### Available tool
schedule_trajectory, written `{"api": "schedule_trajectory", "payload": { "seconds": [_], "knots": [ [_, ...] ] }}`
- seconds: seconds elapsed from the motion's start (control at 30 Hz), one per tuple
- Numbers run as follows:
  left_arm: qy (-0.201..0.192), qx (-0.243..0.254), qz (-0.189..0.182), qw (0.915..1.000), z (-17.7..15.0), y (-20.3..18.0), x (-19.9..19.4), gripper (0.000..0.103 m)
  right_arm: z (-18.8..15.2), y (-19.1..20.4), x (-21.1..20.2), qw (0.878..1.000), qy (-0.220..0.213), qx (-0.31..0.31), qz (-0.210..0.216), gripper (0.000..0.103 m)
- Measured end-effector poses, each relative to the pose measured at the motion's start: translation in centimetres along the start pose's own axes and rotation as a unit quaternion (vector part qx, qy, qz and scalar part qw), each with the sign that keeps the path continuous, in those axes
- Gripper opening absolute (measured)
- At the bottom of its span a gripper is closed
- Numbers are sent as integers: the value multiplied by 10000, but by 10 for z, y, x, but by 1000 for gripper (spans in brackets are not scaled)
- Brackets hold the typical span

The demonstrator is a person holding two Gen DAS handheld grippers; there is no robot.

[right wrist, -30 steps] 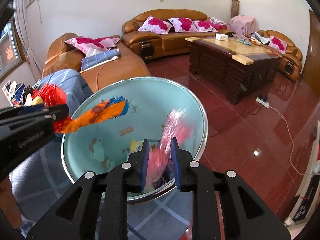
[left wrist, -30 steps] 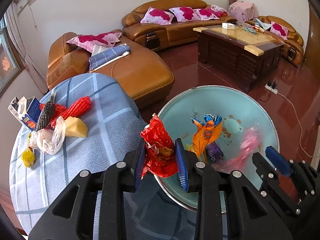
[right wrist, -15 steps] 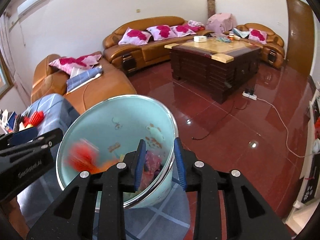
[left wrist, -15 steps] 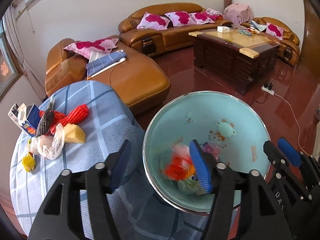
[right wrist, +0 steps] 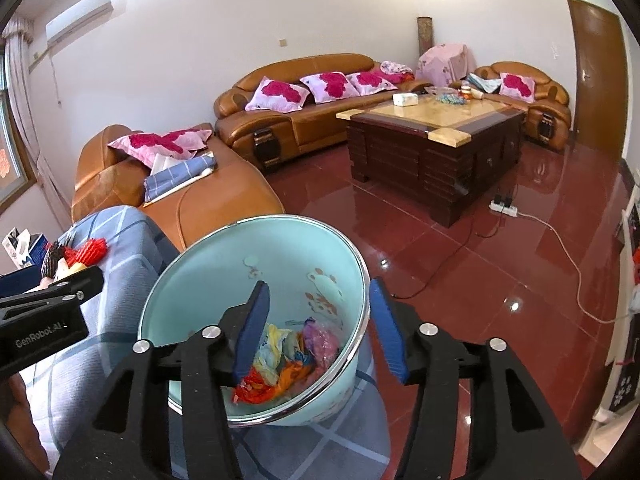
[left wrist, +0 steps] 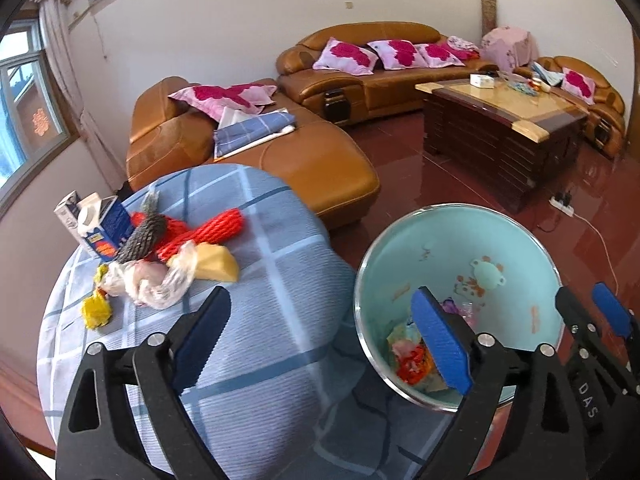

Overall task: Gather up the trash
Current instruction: 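Move both grippers back over the table toward the remaining trash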

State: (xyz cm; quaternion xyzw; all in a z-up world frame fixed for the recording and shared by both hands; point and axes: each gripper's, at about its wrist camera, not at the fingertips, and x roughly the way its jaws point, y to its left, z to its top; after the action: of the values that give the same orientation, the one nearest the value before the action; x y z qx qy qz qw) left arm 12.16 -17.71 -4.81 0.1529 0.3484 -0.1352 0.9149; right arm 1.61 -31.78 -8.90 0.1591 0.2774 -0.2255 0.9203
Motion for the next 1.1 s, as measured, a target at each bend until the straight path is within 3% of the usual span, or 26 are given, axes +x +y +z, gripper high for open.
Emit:
{"api": "schedule_trajectory", "payload": {
  "seconds": [0.53,0.83,1.1],
  "knots": [
    [204,-485,183,9984,-22,67,4,93,-4,34,-7,9995,20,-317,-11,63],
    [426,-922,370,9941,-52,130,9,93,-5,80,-7,9973,89,-670,278,63],
    [569,-1281,833,9866,-76,193,12,93,-3,126,-2,9934,188,-925,649,63]
  ]
}}
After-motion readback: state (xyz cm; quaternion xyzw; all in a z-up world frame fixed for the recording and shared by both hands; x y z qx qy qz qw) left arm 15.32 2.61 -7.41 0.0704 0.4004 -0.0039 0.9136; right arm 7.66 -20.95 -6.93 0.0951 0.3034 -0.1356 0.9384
